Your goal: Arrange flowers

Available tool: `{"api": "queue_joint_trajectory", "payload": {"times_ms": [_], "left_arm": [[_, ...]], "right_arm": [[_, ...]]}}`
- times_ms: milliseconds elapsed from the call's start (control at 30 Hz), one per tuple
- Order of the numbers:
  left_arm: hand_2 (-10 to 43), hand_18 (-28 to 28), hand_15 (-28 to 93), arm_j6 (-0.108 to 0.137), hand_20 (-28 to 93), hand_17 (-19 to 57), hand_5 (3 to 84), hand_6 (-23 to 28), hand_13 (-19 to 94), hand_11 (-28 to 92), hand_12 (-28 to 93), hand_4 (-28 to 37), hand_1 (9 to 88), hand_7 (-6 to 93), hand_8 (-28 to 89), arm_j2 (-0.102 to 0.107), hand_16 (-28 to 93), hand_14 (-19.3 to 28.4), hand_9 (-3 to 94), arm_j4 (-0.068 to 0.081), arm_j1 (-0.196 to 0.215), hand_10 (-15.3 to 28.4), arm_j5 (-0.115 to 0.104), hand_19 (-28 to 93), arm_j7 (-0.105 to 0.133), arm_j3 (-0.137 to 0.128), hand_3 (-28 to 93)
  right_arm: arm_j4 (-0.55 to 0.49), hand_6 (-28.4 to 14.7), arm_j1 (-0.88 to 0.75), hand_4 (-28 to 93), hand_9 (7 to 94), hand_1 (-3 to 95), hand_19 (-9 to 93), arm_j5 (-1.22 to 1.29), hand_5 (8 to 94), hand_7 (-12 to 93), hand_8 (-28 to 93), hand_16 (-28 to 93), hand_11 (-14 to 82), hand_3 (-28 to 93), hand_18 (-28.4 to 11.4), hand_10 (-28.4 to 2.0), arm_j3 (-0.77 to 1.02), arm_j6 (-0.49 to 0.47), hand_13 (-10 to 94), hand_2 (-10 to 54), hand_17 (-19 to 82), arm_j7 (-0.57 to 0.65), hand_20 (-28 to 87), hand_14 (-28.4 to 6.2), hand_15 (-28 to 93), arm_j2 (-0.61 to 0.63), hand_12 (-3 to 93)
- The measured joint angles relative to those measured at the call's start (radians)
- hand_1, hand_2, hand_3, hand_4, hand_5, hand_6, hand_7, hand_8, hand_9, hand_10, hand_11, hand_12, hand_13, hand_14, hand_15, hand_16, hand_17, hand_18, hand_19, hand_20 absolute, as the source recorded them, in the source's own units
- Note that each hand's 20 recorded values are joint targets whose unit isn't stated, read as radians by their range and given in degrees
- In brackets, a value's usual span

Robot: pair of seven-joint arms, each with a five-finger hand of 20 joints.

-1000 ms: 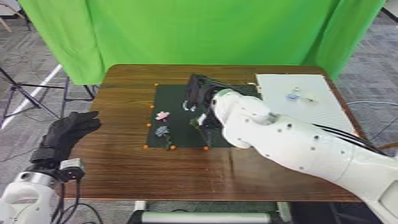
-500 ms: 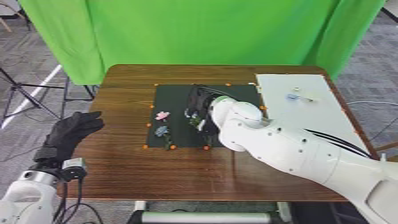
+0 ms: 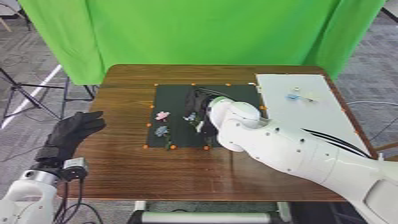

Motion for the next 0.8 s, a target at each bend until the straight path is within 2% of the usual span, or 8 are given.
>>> {"api": "queue_joint_trajectory", "payload": {"times_ms": [233,433,600,800], "left_arm": [[12.4,11.7,20,-0.001,12,7.2,46.8,4.5,37,21,10,-28.2,25.2,17.5,-7,0.000,-5,19.8,47.2,0.000,0.000,16.4,0.000,10,0.000,0.000,61],[12.1,11.9,20,-0.004,12,7.0,46.8,4.5,37,21,10,-28.2,25.4,17.4,-7,0.000,-5,19.8,47.2,0.000,0.000,16.3,0.000,10,0.000,0.000,61],[11.6,12.1,20,-0.006,12,7.0,46.7,4.4,37,21,10,-27.9,25.5,17.5,-7,0.000,-5,19.8,47.2,0.000,-0.001,16.3,0.001,10,0.000,0.000,61],[11.1,12.1,20,-0.008,12,6.9,46.6,4.3,37,21,10,-27.7,25.6,17.6,-7,0.000,-4,20.0,47.2,0.000,-0.001,16.3,0.001,10,0.000,0.000,61]], "right_arm": [[0.000,-1.3,0.002,-11,72.1,54.5,93,-0.006,68.0,14,7,32,13.5,56,-15.6,-13.7,0.000,-0.005,86,-9.5,61,0.000,66,-2.0,70,0.000,21.8],[0.001,-0.2,0.002,-13,68.6,50.6,93,-0.011,65.9,14,4,32,12.0,60,-15.4,-14.6,0.005,-0.055,85,-9.5,61,0.002,64,-2.3,69,-0.001,20.8],[0.002,1.3,0.002,-13,63.6,47.2,93,-0.010,61.8,13,-7,31,8.6,63,-14.9,-16.4,0.013,-0.100,86,-9.5,61,0.008,61,-2.5,67,-0.001,18.9],[0.002,1.6,0.001,-13,58.1,45.0,93,-0.008,56.8,11,-7,30,7.4,64,-14.9,-17.6,0.027,-0.126,86,-9.5,60,0.014,57,-2.8,65,-0.001,16.3]]}}
